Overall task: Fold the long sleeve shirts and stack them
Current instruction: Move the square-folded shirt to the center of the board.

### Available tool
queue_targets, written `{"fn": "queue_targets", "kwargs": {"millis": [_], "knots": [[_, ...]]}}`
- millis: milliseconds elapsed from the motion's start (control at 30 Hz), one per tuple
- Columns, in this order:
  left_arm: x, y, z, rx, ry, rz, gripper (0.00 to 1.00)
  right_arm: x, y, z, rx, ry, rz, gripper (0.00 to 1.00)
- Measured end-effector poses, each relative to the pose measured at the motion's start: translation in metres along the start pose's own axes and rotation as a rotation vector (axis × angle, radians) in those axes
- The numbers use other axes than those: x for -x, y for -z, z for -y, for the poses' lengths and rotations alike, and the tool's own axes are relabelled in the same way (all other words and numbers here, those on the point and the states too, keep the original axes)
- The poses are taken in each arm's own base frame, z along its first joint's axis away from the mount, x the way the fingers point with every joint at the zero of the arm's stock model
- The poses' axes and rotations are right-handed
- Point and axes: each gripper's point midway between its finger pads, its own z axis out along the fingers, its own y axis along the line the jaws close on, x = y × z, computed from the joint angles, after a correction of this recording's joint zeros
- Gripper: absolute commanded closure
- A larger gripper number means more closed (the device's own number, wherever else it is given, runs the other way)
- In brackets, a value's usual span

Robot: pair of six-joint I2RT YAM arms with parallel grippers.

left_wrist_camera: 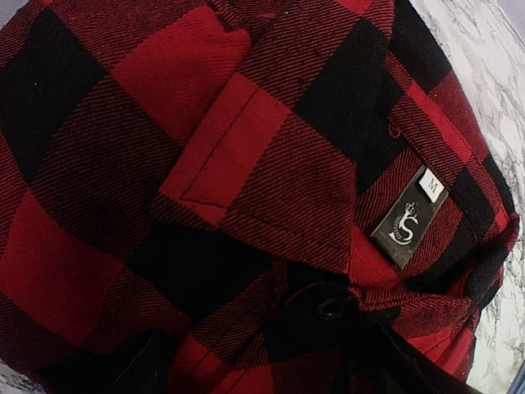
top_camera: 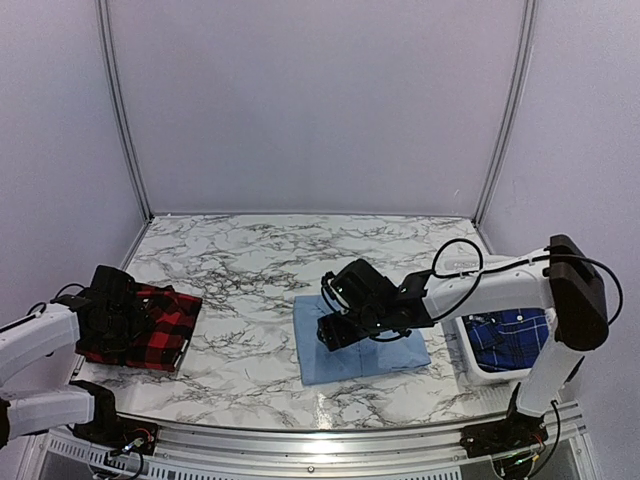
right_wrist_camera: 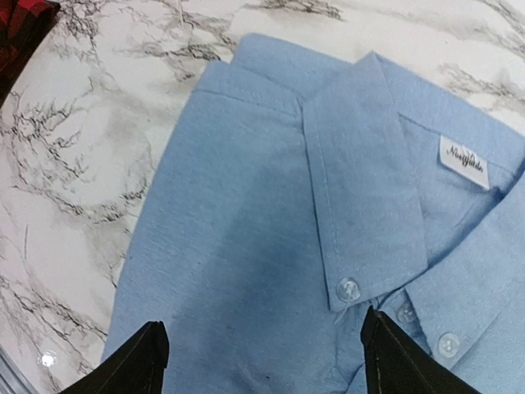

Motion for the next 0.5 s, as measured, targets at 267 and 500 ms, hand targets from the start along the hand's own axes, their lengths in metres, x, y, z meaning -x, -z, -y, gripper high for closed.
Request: {"fn": "queue_targets", "kwargs": {"millis": [267,500], "knots": [[0.012,-0.016,0.037,-0.142,0.014,0.041,0.13,0.028,0.007,0.000,0.000,0.001,0.066,0.23],[0.011,-0.027,0.097,-0.281,0.013,0.040,0.13,0.036,0.005,0.026,-0.027,-0.041,0.078,0.23]]}}
